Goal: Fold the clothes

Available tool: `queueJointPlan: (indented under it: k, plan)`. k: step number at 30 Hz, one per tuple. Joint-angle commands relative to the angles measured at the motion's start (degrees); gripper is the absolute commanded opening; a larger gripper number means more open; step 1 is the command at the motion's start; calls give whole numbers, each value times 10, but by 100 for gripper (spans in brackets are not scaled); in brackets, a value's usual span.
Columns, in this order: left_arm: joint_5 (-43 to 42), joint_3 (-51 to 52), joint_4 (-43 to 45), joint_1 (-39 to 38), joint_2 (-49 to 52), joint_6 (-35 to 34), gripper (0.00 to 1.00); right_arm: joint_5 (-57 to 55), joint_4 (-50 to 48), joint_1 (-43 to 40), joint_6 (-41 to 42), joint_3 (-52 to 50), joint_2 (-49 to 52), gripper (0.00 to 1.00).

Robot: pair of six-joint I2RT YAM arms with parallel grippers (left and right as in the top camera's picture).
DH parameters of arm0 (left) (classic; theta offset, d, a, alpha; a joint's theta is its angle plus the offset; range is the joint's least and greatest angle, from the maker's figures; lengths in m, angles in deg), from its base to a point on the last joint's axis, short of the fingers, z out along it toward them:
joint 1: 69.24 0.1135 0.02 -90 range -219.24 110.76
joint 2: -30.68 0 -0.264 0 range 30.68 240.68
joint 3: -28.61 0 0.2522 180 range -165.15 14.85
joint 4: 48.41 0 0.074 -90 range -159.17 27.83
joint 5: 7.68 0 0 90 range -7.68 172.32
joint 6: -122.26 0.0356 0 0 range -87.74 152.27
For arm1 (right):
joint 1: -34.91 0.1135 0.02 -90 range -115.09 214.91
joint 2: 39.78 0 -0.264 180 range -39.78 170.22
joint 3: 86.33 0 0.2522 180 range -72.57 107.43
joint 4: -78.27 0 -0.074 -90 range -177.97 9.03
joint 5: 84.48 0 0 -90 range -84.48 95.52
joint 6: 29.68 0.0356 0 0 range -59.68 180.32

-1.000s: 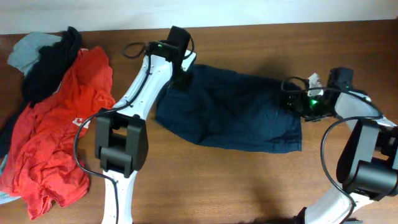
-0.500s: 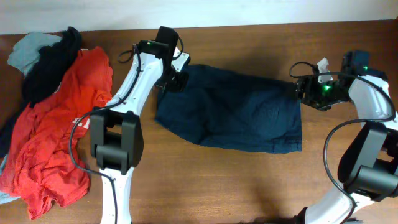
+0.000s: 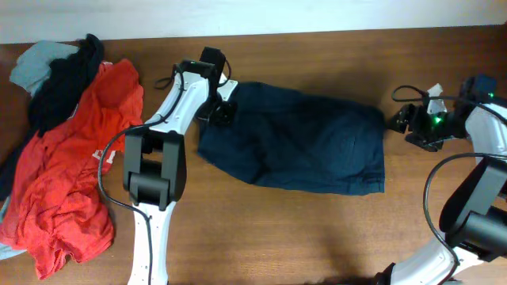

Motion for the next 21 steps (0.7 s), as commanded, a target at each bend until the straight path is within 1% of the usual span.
queueJointPlan:
  k: [1,12,21]
  plan:
    - [-1,-5,-3,5,23,-17,0,-16,-15,0,-9,-34,7,80]
    - [-1,-4,-2,3,28,-18,0,-23,-58,1,-9,-82,7,80]
    - [-1,-4,3,3,28,-18,0,-8,-118,2,-9,-169,7,80]
